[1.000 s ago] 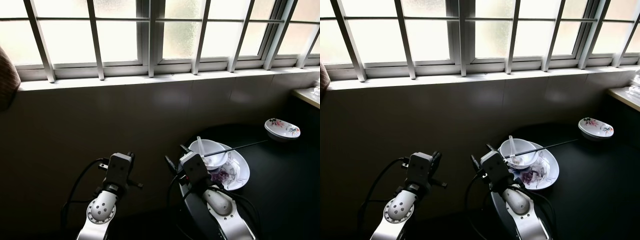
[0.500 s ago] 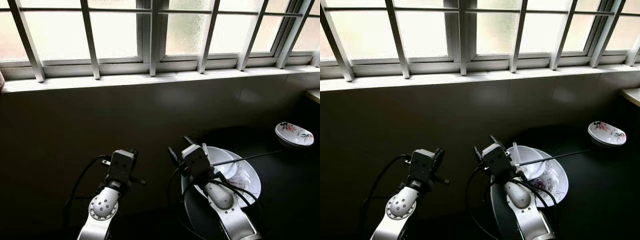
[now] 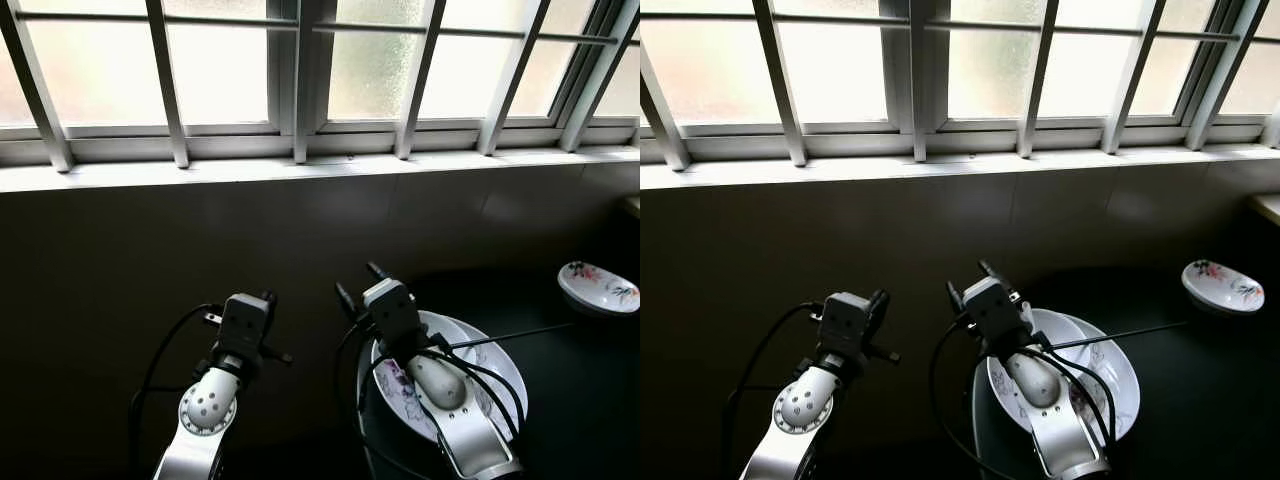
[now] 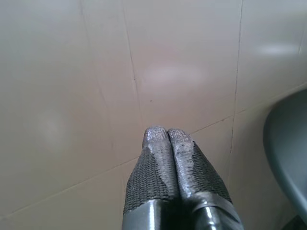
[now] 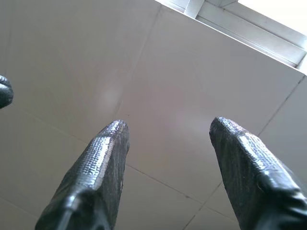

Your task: Kitchen organization

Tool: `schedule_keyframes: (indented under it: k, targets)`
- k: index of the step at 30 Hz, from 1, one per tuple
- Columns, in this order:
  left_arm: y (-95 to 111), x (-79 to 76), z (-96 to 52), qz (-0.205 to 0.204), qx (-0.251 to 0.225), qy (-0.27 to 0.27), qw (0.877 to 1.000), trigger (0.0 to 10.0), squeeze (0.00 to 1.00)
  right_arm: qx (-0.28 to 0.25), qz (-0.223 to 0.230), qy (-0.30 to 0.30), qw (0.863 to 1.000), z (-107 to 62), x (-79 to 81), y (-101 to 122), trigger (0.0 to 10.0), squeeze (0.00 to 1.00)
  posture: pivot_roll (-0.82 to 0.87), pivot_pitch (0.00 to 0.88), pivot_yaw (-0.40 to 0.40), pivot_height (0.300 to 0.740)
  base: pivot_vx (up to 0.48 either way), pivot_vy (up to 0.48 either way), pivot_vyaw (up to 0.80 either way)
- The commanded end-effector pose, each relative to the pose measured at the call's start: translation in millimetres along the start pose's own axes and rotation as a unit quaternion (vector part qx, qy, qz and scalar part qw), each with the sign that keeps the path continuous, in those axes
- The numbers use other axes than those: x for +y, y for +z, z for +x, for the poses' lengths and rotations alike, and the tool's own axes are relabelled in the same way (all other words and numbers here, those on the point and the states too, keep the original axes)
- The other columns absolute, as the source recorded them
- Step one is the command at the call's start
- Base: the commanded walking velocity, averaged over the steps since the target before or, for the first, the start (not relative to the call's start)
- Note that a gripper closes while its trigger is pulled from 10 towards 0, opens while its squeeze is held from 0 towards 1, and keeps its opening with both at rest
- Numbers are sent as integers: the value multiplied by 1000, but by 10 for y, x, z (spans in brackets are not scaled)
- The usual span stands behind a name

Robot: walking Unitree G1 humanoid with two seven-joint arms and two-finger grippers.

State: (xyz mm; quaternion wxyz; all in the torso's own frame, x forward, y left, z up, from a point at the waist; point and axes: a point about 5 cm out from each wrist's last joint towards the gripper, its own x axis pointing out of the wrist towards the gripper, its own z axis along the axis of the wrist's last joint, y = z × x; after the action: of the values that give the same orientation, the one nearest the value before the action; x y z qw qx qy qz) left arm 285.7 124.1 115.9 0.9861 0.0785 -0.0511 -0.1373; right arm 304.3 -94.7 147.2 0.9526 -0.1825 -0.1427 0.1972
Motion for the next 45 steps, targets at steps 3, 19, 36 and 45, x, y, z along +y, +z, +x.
schedule_keyframes:
  k: [3,19,36,45]
  targets:
    - [24,-52,8,-6,-7,-8,1000,10000,0,4,3,-66,998,-4,-204,4,10000,0,29,0,-48,740,0,0,0]
    - [16,-45,13,-5,-8,-11,1000,10000,0,114,152,-345,919,-195,-979,-368,10000,0,24,0,-45,740,0,0,0]
    - [-13,-36,8,-2,-4,-10,1000,10000,0,156,142,-539,816,-508,-1378,-503,10000,0,32,0,-50,740,0,0,0]
    - [-19,-45,10,-1,-3,-14,1000,10000,0,210,243,-553,768,-585,-1310,-756,10000,0,32,0,-52,740,0,0,0]
